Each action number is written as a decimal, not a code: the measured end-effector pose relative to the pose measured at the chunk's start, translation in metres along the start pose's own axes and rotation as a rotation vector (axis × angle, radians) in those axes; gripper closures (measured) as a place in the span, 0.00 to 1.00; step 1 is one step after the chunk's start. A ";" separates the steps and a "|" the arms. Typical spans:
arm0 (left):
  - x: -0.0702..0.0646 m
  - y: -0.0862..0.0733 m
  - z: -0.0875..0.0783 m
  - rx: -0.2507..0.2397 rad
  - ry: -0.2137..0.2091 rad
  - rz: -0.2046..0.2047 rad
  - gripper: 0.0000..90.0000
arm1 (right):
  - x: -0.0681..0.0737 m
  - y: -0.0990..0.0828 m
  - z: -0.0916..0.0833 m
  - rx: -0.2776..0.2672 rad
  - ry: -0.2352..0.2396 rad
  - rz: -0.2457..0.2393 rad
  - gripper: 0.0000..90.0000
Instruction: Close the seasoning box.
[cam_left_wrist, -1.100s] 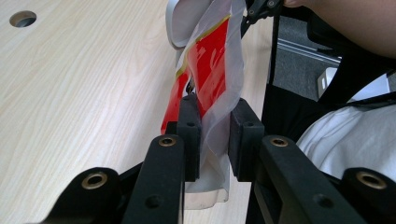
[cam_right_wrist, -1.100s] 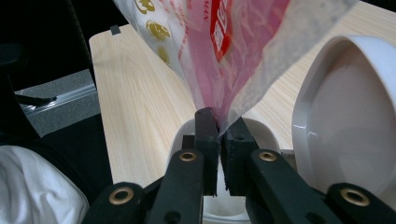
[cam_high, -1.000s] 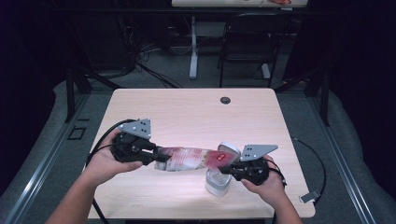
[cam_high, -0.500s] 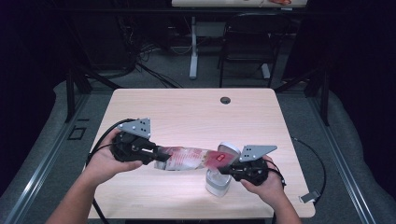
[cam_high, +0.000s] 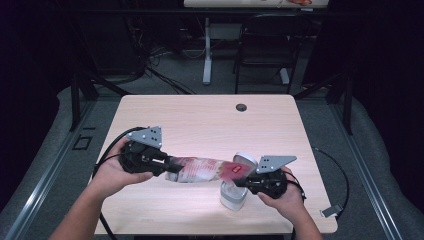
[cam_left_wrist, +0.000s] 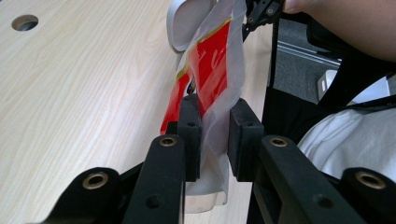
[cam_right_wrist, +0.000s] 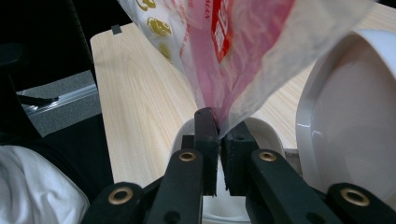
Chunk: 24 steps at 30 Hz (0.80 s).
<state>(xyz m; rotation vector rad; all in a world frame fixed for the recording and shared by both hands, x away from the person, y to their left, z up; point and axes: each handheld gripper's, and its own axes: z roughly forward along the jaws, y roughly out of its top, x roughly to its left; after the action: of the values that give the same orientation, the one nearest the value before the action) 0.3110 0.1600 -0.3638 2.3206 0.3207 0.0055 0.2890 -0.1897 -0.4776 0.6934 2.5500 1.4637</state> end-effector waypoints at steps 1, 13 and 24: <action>0.000 0.000 0.000 -0.004 0.001 -0.001 0.86 | 0.000 0.000 0.000 0.004 -0.002 -0.002 0.96; -0.002 0.004 0.000 -0.007 0.003 0.006 0.87 | 0.000 -0.001 0.001 0.006 0.000 0.001 0.95; -0.002 0.005 0.000 -0.010 0.000 0.009 0.87 | 0.000 -0.001 0.001 0.011 -0.001 0.000 0.95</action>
<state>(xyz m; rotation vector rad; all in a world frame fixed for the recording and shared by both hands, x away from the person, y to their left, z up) 0.3107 0.1559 -0.3603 2.3118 0.3101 0.0120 0.2891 -0.1894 -0.4787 0.6956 2.5585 1.4504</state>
